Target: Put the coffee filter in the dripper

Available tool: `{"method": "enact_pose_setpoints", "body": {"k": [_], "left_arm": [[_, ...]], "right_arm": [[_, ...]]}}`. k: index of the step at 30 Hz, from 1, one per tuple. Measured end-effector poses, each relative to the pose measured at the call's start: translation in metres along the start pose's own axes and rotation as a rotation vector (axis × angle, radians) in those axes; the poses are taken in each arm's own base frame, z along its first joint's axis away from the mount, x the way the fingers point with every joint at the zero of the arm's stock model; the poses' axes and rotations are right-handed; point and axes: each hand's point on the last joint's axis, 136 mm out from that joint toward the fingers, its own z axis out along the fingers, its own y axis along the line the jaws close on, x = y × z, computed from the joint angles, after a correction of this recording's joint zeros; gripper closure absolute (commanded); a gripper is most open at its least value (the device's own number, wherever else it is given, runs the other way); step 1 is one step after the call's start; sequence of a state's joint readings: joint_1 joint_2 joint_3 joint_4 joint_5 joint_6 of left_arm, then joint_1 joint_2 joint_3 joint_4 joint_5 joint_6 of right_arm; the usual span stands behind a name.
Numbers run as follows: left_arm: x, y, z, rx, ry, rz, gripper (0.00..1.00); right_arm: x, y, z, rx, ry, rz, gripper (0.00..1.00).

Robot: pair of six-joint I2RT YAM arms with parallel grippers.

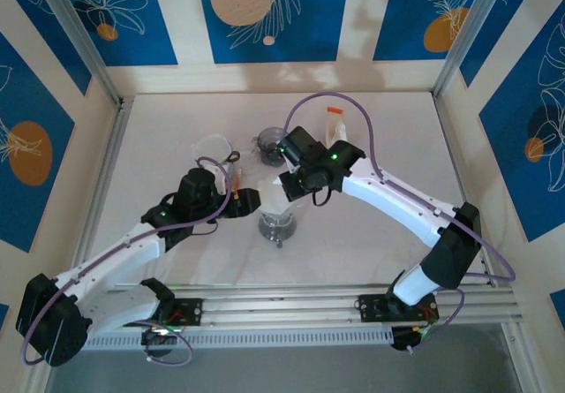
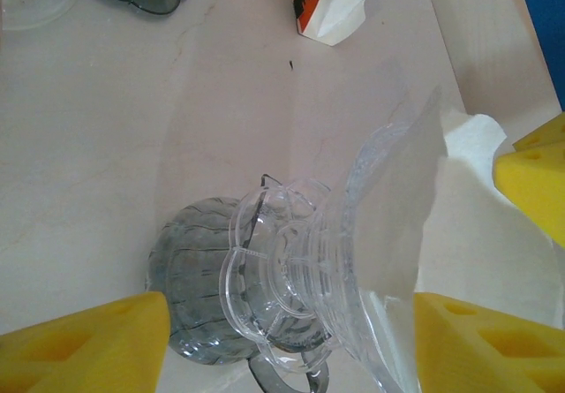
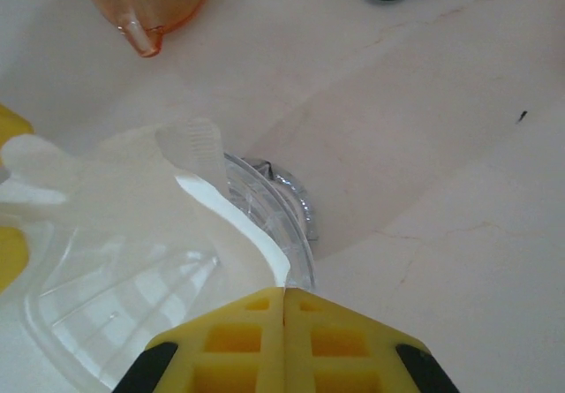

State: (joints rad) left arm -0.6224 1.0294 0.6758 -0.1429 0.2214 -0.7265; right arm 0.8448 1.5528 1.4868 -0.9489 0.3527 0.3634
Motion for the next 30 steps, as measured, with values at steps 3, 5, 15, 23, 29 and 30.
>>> {"method": "enact_pose_setpoints", "body": {"k": [3,5,15,23,29,30], "left_arm": [[-0.001,-0.002,-0.001,0.007,-0.004,-0.007,0.23],[-0.002,-0.005,-0.003,0.021,-0.011,-0.011,0.23],[-0.007,-0.011,-0.006,0.052,-0.03,-0.021,0.26],[-0.001,-0.005,-0.002,0.039,-0.015,-0.026,0.28],[0.003,0.0,0.0,0.026,-0.003,-0.034,0.36],[0.004,0.002,0.001,0.024,-0.001,-0.036,0.37]], "right_arm": [[0.002,-0.002,0.006,0.042,0.013,-0.024,1.0],[0.005,-0.002,0.01,0.064,0.024,-0.043,1.0],[0.006,0.0,0.016,0.128,0.019,-0.09,1.0],[0.009,0.005,0.016,0.142,0.023,-0.115,1.0],[0.01,0.007,0.017,0.148,0.029,-0.124,1.0],[0.01,0.007,0.017,0.148,0.029,-0.125,0.99]]}}
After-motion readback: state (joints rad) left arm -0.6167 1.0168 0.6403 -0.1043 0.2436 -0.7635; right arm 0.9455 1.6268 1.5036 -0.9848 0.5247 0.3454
